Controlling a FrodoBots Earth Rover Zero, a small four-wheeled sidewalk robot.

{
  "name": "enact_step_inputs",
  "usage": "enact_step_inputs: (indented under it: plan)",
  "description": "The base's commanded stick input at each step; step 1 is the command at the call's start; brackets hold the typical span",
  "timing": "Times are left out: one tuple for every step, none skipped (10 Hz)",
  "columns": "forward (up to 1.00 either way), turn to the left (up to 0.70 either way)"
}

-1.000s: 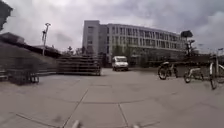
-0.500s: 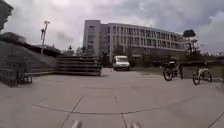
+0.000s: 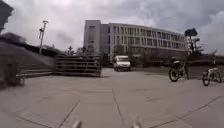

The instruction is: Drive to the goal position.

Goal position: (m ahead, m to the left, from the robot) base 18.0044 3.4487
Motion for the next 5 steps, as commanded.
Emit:
enact_step_inputs:
  plan:
    - [0.85,-0.3]
    - [0.85,-0.24]
    - [0.85,-0.03]
    - [0.85,0.0]
    - [0.85,0.0]
